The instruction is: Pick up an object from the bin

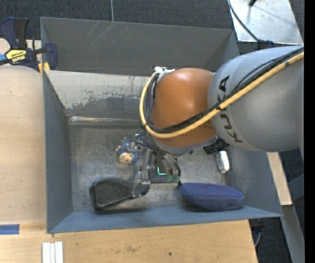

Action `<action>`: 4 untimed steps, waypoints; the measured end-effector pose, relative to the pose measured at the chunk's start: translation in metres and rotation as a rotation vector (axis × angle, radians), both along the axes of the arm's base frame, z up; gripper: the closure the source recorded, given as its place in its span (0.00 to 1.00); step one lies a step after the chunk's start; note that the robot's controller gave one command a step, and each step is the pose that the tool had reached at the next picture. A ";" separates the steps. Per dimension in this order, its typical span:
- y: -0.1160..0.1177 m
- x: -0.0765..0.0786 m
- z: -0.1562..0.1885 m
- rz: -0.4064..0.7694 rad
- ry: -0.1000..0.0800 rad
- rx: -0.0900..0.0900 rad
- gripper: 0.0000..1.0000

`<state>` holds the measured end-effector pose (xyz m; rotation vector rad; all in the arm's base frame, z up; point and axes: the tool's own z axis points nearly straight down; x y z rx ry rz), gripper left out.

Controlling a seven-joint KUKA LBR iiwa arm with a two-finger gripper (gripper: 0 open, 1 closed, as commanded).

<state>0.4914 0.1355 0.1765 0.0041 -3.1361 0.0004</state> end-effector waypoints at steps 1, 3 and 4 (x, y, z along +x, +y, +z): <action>0.017 -0.001 -0.067 0.047 -0.010 0.000 0.00; 0.026 -0.004 0.053 0.153 -0.017 0.003 1.00; 0.025 -0.006 0.048 0.151 -0.007 0.001 0.00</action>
Offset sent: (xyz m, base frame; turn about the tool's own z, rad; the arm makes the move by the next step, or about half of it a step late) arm -0.0051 0.0231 -0.0945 -0.0535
